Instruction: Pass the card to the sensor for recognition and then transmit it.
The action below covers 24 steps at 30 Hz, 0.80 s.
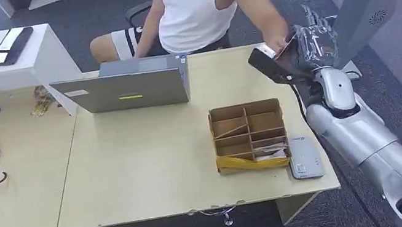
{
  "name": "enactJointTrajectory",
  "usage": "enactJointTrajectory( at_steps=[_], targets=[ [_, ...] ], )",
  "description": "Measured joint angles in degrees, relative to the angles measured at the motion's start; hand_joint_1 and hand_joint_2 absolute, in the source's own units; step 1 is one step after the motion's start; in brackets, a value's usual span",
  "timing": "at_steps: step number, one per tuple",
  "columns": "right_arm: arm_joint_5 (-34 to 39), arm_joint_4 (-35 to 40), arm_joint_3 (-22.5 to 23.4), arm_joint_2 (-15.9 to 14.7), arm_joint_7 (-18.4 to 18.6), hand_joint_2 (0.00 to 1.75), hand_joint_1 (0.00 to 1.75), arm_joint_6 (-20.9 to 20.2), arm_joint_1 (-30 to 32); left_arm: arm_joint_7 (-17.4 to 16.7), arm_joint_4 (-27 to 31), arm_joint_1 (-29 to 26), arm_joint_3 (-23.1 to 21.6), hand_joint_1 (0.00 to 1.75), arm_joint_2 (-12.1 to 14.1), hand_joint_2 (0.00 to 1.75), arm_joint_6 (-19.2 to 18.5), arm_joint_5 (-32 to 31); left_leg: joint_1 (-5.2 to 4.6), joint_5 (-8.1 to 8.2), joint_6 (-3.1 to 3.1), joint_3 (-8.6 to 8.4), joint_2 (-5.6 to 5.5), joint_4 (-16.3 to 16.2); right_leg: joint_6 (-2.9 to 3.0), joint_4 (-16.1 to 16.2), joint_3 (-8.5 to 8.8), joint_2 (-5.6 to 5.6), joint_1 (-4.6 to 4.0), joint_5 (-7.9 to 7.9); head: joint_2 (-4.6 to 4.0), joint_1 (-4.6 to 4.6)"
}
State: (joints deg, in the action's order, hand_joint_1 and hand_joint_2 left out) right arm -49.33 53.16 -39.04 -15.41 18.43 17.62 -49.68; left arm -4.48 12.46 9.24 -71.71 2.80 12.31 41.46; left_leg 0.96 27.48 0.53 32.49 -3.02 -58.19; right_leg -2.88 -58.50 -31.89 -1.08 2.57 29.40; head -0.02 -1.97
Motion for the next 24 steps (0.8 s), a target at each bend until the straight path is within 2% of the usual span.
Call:
enactJointTrajectory(
  at_steps=[2, 3, 4, 5, 18, 22, 24],
  targets=[
    [0.57, -1.36, -0.35, 0.26, -0.37, 1.75, 1.75, 0.64, -0.09, -0.15, 0.0, 0.01, -0.07, 0.0, 0.0, 1.75, 0.0, -0.09, 0.0, 0.0, 0.0, -0.01, 0.02, 0.0, 0.0, 0.0, 0.0, -0.03, 0.0, 0.0, 0.0, -0.02],
    [0.83, -2.13, -0.46, 0.37, -0.55, 1.75, 0.99, 1.01, -0.11, -0.28, 0.0, 0.04, -0.09, 0.0, 0.0, 1.75, -0.02, -0.15, 0.0, 0.0, 0.0, -0.02, 0.02, 0.0, 0.0, 0.0, 0.0, -0.02, 0.0, 0.0, 0.0, 0.0],
    [0.98, -2.63, -0.57, 0.42, -0.7, 1.75, 0.66, 1.31, -0.11, -0.33, 0.0, 0.05, -0.09, 0.0, 0.0, 1.75, 0.0, -0.26, 0.0, 0.0, 0.0, -0.01, 0.02, 0.0, 0.0, 0.0, 0.0, -0.02, 0.0, 0.0, 0.0, -0.02],
    [1.12, -3.24, -0.7, 0.44, -0.77, 1.75, 0.02, 1.69, -0.11, -0.42, 0.0, 0.05, -0.09, 0.0, 0.0, 1.75, 0.0, -0.39, 0.0, 0.0, 0.0, -0.02, 0.02, 0.0, 0.0, 0.0, -0.01, -0.02, 0.0, 0.0, 0.0, -0.02],
    [5.05, -5.45, -1.77, -0.15, -1.81, 1.75, 0.0, 5.29, 0.86, -1.03, 0.0, 0.41, -1.05, 0.0, 0.02, 1.75, -0.02, -1.49, 0.0, 0.0, 0.0, -0.05, 0.17, -0.01, 0.0, 0.01, -0.04, -0.17, 0.0, 0.0, 0.0, 0.0],
    [8.48, -2.24, -2.01, -1.0, -1.88, 1.75, 0.0, 7.6, 2.61, -1.03, 0.0, 0.31, -1.05, 0.0, 0.15, 1.75, -0.04, -1.16, 0.01, 0.0, 0.0, -0.05, 0.17, -0.01, 0.0, 0.01, -0.05, -0.16, -0.01, 0.0, 0.0, -0.02],
    [10.05, 1.7, -2.16, -1.99, -1.38, 1.75, 0.0, 9.03, 3.78, -1.03, 0.02, 0.11, -1.05, 0.0, 0.26, 1.75, -0.04, -1.14, 0.0, 0.01, 0.0, -0.05, 0.17, -0.01, 0.0, 0.0, -0.05, -0.17, 0.0, 0.0, 0.0, -0.02]
  ],
)
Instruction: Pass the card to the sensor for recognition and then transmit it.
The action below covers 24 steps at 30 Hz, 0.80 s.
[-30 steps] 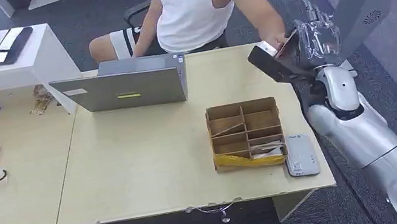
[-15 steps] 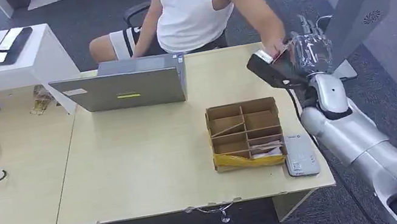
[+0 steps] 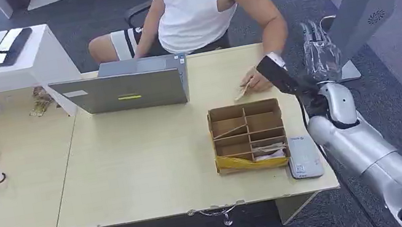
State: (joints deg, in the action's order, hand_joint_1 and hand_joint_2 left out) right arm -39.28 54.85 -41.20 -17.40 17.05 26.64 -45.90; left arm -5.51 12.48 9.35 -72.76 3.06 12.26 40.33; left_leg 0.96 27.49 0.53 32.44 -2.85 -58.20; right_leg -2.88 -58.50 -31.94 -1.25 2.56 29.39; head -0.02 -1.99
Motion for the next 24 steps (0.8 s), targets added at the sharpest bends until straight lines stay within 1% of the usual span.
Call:
enactJointTrajectory(
  at_steps=[1, 5, 7, 9, 13, 15, 18, 20, 22, 24],
  targets=[
    [0.66, 1.53, -0.09, -0.42, 0.42, 1.75, 0.0, 0.69, 0.45, 0.0, 0.0, -0.13, 0.0, 0.0, 0.04, 1.75, -0.02, -0.04, 0.0, 0.0, 0.0, -0.01, 0.01, 0.0, 0.0, 0.0, -0.01, -0.02, 0.0, 0.0, 0.0, 0.02],
    [3.85, 11.76, -0.66, -3.09, 1.82, 1.75, 0.0, 4.11, 2.43, 0.0, 0.02, -0.91, 0.0, 0.0, 0.2, 1.75, -0.02, 0.09, 0.01, 0.01, 0.01, 0.0, 0.03, 0.0, 0.0, 0.01, -0.01, -0.03, -0.01, 0.0, 0.0, -0.02],
    [5.29, 16.79, -0.85, -4.16, 2.02, 1.75, 0.0, 4.4, 3.28, 0.0, 0.11, -1.12, 0.02, 0.0, 0.26, 1.75, -0.02, 0.37, 0.01, 0.02, 0.02, 0.0, 0.09, 0.0, 0.0, 0.0, -0.02, -0.07, -0.01, 0.0, 0.0, -0.02],
    [6.98, 20.17, -1.47, -4.66, 0.96, 1.75, 0.0, 3.98, 3.44, 0.0, 0.28, -1.24, 0.04, 0.0, 0.28, 1.75, -0.02, 0.94, 0.02, 0.02, 0.02, -0.02, 0.13, 0.0, 0.0, 0.0, -0.03, -0.16, -0.02, 0.0, 0.0, -0.02],
    [10.02, 26.42, -4.57, -4.79, -3.3, 1.75, 0.0, -0.16, 3.47, 0.0, 0.46, -1.43, 0.11, 0.0, 0.33, 1.75, -0.02, 2.69, 0.08, 0.01, 0.03, -0.02, 0.14, 0.01, 0.02, -0.01, 0.0, -0.15, -0.07, -0.02, 0.0, 0.0],
    [10.04, 28.29, -6.88, -3.98, -5.56, 1.75, 0.0, -2.27, 3.52, 0.0, 0.46, -1.43, 0.2, 0.0, 0.28, 1.75, -0.02, 3.37, 0.13, 0.01, 0.04, -0.04, 0.13, 0.01, 0.02, -0.01, 0.0, -0.14, -0.13, -0.02, 0.0, 0.0],
    [9.47, 29.82, -9.14, -2.95, -8.48, 1.75, 0.0, -4.52, 4.42, 0.24, 0.46, -1.52, 0.46, 0.0, 0.24, 1.75, -0.02, 3.91, 0.19, -0.01, 0.06, -0.02, 0.09, 0.01, 0.03, 0.0, 0.01, -0.1, -0.18, -0.02, 0.0, 0.0],
    [8.79, 30.65, -10.34, -2.36, -9.94, 1.75, 0.0, -6.08, 5.6, 0.57, 0.46, -1.63, 0.72, 0.0, 0.22, 1.75, -0.02, 4.02, 0.2, -0.01, 0.06, 0.0, 0.06, 0.01, 0.03, 0.0, 0.0, -0.07, -0.18, -0.01, 0.0, 0.0],
    [7.68, 31.63, -11.12, -1.88, -11.21, 1.75, 0.0, -8.56, 6.87, 0.79, 0.46, -1.69, 1.05, 0.0, 0.2, 1.75, -0.02, 4.28, 0.2, -0.01, 0.06, 0.0, 0.06, 0.01, 0.03, 0.01, 0.0, -0.07, -0.18, -0.01, 0.0, 0.0],
    [6.73, 32.93, -11.63, -1.62, -11.67, 1.75, 0.0, -10.95, 8.72, 0.85, 0.46, -1.72, 1.14, 0.0, 0.11, 1.75, 0.0, 4.31, 0.2, 0.0, 0.06, 0.02, 0.07, 0.01, 0.03, 0.01, 0.0, -0.08, -0.17, -0.01, 0.0, -0.02]
  ],
)
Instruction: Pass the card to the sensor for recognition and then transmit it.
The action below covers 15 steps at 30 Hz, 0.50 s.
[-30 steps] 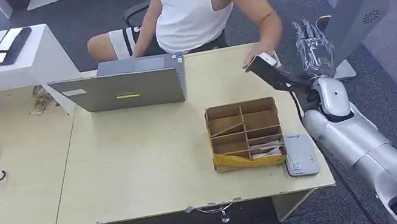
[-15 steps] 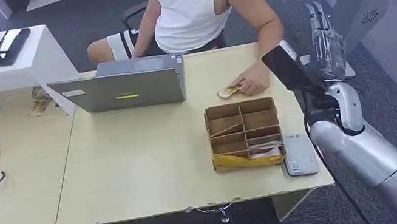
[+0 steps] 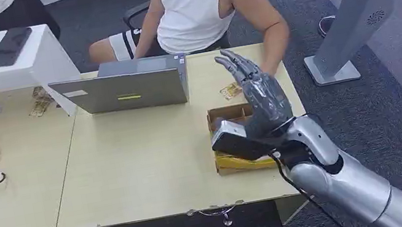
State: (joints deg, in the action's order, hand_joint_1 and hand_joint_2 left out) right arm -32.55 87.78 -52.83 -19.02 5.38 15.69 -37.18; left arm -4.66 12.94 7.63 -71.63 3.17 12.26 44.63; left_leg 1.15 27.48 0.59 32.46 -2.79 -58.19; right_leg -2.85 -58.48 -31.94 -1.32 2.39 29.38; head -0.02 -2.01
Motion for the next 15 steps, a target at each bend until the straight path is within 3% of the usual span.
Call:
enactJointTrajectory(
  at_steps=[7, 15],
  targets=[
    [-2.54, 4.35, -1.57, 0.04, 2.82, 1.75, 0.0, -5.64, 3.35, 0.0, -0.02, -0.06, 0.0, 0.0, 0.0, 1.75, 0.0, 0.0, 0.0, 0.04, 0.06, -0.05, 0.04, 0.0, 0.0, 0.01, -0.03, -0.06, -0.01, 0.0, 0.0, 0.02],
    [-8.16, 6.64, -1.34, -0.61, 7.34, 1.75, 0.0, -6.62, 8.26, -0.7, -0.04, -0.07, 0.0, 0.0, 0.02, 1.75, 0.0, 0.0, 0.01, 0.03, 0.09, -0.08, 0.06, 0.0, 0.0, 0.01, -0.02, -0.08, -0.01, 0.0, 0.0, 0.0]
  ],
)
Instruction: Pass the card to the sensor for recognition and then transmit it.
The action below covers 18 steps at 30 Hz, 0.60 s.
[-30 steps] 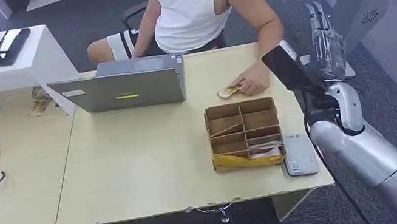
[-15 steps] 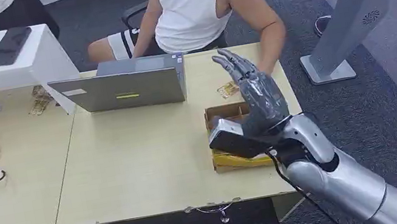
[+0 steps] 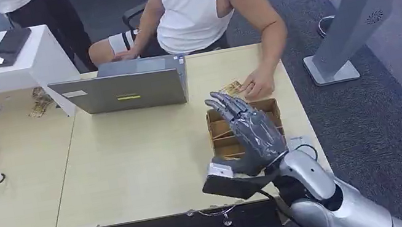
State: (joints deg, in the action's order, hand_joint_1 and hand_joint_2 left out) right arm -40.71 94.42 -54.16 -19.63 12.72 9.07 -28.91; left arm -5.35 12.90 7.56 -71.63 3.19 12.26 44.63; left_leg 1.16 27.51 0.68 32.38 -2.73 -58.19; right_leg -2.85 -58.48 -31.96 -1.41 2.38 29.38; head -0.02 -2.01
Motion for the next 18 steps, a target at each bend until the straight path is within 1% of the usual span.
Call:
enactJointTrajectory(
  at_steps=[3, 12, 18],
  targets=[
    [-3.66, 0.2, 0.9, -0.26, 1.34, 1.75, 0.0, 0.53, 2.39, -0.11, 0.02, 0.0, 0.02, 0.0, -0.02, 1.75, 0.0, 0.0, 0.0, 0.0, 0.0, 0.01, 0.0, 0.0, 0.0, 0.0, 0.0, 0.0, 0.0, 0.0, 0.0, 0.0],
    [-10.04, -0.35, 4.44, -0.53, 5.16, 1.75, 0.0, 4.0, 8.9, -0.11, 0.02, -0.01, 0.02, 0.0, -0.02, 1.75, 0.0, 0.0, 0.0, 0.01, 0.01, 0.01, 0.0, 0.0, 0.0, 0.0, 0.01, 0.02, 0.0, 0.0, 0.0, 0.0],
    [-11.9, -1.7, 6.65, -0.55, 5.99, 1.75, 0.0, 4.5, 11.41, -0.11, 0.02, -0.01, 0.0, 0.0, -0.04, 1.75, -0.02, 0.0, 0.0, 0.0, 0.01, 0.01, 0.01, 0.0, 0.0, 0.0, 0.0, 0.01, 0.0, 0.0, 0.0, 0.02]
  ],
)
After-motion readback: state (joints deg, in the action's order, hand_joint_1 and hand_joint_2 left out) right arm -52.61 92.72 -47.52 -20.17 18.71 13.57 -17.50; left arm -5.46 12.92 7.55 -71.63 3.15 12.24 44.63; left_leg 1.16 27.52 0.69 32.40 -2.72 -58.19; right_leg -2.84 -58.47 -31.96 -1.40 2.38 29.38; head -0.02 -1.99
